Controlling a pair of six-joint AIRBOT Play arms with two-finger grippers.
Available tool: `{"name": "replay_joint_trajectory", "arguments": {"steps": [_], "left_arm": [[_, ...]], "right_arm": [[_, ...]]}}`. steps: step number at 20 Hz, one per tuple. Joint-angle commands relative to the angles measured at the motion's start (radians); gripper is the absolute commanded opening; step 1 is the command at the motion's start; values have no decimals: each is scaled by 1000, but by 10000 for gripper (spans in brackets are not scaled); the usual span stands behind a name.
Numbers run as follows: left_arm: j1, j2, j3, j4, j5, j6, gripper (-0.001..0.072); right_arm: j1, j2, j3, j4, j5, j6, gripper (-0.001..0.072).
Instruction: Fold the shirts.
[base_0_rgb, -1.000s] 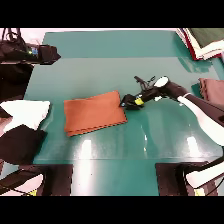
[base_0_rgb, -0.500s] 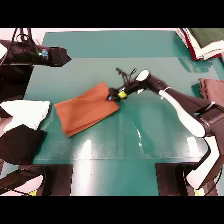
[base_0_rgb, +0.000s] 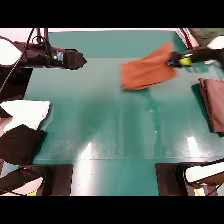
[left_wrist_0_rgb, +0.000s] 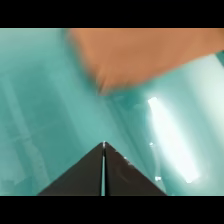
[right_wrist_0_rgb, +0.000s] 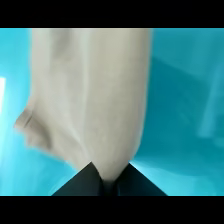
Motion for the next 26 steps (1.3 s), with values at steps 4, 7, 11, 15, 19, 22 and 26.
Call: {"name": "replay_joint_trajectory", "arguments": {"steps": [4, 7, 11, 15, 19, 22, 26], "left_arm": [[-11, 0, 0, -9, 1, -45, 23], [-11, 0, 0, -9, 0, -58, 23], [-11, 0, 0, -9, -5, -58, 23], [-11, 0, 0, -7, -32, -57, 23], [-11, 0, 0, -6, -45, -56, 23], [-11, 0, 0, -6, -55, -48, 23], [-11, 0, 0, -5, -80, -22, 23]], "right_arm": [[-427, 41, 9, 7, -45, 5, 19], [-496, 41, 9, 58, -103, 5, 18], [-500, 40, 60, 95, -137, -10, 18], [-498, 40, 227, 88, -105, -10, 18], [-514, 47, 329, 47, -5, -10, 18], [-514, 79, 326, -124, 73, -10, 18], [-557, 169, 142, -219, 100, -10, 18]]}}
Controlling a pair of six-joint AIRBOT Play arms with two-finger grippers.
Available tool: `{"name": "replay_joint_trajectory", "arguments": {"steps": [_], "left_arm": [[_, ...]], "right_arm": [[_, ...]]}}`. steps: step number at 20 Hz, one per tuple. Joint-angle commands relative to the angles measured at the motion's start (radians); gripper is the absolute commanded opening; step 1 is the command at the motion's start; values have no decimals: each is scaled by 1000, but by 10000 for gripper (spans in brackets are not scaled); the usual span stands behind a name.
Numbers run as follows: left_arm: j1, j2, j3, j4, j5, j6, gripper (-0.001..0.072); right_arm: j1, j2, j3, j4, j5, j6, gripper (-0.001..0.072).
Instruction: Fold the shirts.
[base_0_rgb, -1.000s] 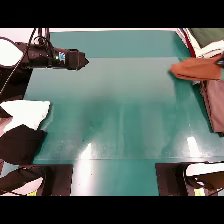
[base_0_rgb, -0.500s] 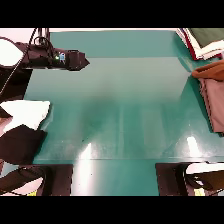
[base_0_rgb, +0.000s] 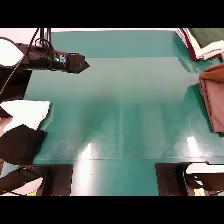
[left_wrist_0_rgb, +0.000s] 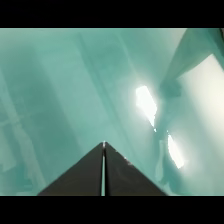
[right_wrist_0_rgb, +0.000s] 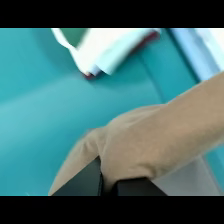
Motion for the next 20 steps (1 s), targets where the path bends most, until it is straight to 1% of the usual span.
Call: {"name": "replay_joint_trajectory", "arguments": {"steps": [1, 5, 6, 7, 8, 9, 10, 11, 14, 15, 18, 19, 20], "left_arm": [[0, 0, 0, 1, -23, 21, 23], [0, 0, 0, 1, -37, 46, 24], [0, 0, 0, 1, -37, 47, 24], [0, 0, 0, 1, -37, 47, 23], [0, 0, 0, 1, -37, 47, 23], [0, 0, 0, 1, -37, 47, 23], [0, 0, 0, 1, -37, 48, 23], [0, 0, 0, 1, -37, 48, 24], [0, 0, 0, 0, -37, 68, 24], [0, 0, 0, 0, -37, 71, 24], [0, 0, 0, -1, -35, 72, 24], [0, 0, 0, 0, -27, 72, 24], [0, 0, 0, 0, -24, 72, 24]], "right_arm": [[-39, 75, -150, -116, 63, 0, 19], [-119, 189, -403, -178, 110, 0, 20], [-140, 218, -461, -196, 123, 0, 30], [-156, 243, -510, -214, 130, 0, 169], [-176, 269, -560, -232, 131, 0, 387], [-195, 292, -601, -238, 133, 0, 513], [-216, 312, -633, -238, 138, 0, 579], [-241, 333, -659, -237, 142, 0, 601], [-282, 394, -670, -207, 129, 1, 601], [-279, 410, -658, -148, 119, 1, 600], [-183, 460, -624, 134, 58, 1, 599], [-119, 476, -618, 194, 42, 1, 599], [-44, 493, -613, 222, 29, 1, 599]]}}
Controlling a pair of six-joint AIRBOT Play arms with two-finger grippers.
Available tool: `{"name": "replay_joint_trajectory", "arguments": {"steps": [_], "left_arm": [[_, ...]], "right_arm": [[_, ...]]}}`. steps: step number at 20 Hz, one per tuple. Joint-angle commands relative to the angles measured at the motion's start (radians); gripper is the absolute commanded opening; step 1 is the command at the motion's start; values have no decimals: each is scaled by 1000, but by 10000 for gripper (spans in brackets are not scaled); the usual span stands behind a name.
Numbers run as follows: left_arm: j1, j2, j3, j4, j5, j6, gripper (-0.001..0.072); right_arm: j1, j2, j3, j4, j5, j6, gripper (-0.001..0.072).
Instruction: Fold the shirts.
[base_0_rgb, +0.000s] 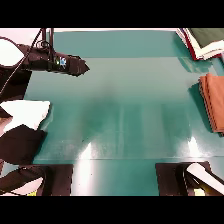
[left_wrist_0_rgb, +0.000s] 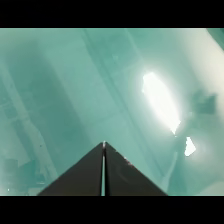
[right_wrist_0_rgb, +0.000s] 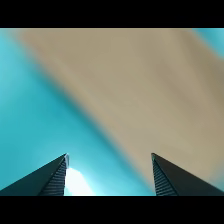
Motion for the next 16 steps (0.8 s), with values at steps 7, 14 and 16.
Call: {"name": "replay_joint_trajectory", "arguments": {"steps": [7, 14, 16], "left_arm": [[0, 0, 0, -1, 14, 5, 24], [0, 0, 0, -1, 113, 5, 24], [0, 0, 0, -1, 137, 5, 24]], "right_arm": [[698, 119, 13, 172, -175, -1, 526], [914, 110, 13, 172, -187, -44, 19], [918, 111, 13, 174, -181, -44, 20]]}}
